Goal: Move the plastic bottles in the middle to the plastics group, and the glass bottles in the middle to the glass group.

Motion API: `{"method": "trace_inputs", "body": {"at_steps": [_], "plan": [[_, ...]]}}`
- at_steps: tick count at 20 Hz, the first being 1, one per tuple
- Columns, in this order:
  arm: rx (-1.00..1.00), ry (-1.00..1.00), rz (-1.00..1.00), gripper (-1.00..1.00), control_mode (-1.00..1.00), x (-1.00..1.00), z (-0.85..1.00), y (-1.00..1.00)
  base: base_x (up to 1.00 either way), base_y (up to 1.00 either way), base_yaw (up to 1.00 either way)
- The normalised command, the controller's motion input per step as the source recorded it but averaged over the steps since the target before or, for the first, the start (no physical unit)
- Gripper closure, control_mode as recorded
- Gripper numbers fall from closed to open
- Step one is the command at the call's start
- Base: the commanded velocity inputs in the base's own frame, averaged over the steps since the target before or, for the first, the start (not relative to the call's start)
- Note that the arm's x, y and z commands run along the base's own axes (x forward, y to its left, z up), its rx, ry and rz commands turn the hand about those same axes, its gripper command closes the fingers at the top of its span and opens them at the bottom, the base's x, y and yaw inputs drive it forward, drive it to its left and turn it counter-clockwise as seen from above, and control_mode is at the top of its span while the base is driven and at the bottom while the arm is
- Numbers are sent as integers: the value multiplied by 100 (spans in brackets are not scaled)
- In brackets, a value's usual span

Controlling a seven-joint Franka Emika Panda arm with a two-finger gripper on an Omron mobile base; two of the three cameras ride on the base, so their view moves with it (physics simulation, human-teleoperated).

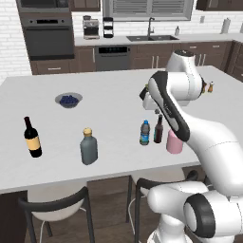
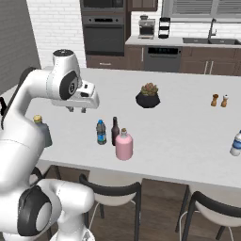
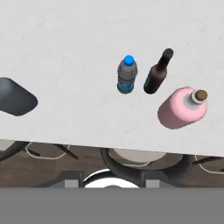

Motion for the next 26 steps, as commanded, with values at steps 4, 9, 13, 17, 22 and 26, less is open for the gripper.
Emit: {"method": "trace_inputs", "body": {"at_steps": [4, 9, 13, 17, 22, 26], "plan": [[3, 8, 0, -100, -100, -20, -21, -22, 0, 0, 0], [-1, 8, -4, -100, -100, -29, -20, -16, 0, 0, 0], [-9, 11, -1, -100, -100, -2, 1, -55, 0, 0, 0], [-7, 5, -14, -100, -100, 0, 0, -75, 0, 0, 0], [0, 0, -11, -100, -100, 14, -25, -51, 0, 0, 0], [6, 0, -4, -100, -100, 92, -65, -16, 0, 0, 0]]}}
